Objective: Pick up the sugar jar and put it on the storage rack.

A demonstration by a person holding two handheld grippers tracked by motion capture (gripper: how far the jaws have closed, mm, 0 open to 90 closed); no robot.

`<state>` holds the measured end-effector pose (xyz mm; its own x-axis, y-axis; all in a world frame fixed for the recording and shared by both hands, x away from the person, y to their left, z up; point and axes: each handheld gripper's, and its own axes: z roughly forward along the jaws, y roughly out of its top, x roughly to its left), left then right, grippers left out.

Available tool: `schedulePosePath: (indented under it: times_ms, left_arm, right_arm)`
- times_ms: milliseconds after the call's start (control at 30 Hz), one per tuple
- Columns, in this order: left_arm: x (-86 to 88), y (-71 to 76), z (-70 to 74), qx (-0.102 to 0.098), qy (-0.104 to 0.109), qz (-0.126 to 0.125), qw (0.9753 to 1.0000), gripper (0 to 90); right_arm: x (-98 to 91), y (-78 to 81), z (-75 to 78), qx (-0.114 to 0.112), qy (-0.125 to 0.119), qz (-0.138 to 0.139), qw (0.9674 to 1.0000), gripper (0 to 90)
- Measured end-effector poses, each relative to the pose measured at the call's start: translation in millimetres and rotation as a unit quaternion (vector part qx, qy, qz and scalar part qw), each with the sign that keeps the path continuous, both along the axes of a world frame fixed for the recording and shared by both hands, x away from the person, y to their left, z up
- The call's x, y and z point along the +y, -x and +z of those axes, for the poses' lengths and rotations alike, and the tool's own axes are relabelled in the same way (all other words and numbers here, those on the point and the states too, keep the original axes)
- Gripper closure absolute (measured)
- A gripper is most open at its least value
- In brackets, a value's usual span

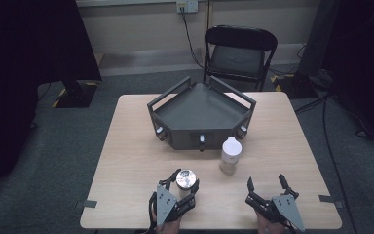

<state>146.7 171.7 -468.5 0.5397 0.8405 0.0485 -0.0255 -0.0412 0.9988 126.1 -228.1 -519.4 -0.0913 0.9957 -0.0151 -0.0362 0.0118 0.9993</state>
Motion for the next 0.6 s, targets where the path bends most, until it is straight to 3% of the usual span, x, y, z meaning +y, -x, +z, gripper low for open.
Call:
schedulePosePath:
  times_ms: [333,600]
  left_arm:
    - [3.9,-14.2,11.8,-0.008,0.003,-0.007,0.9999,34.7]
    - [5.0,-26.7,31.3,-0.020,0.000,0.002,0.9998,34.7]
  right_arm:
    - [0.0,0.0,0.0,0.000,0.000,0.000,1.0000,1.0]
    - [0.2,-0.2,0.4,0.001,-0.001,-0.001,1.0000,1.0]
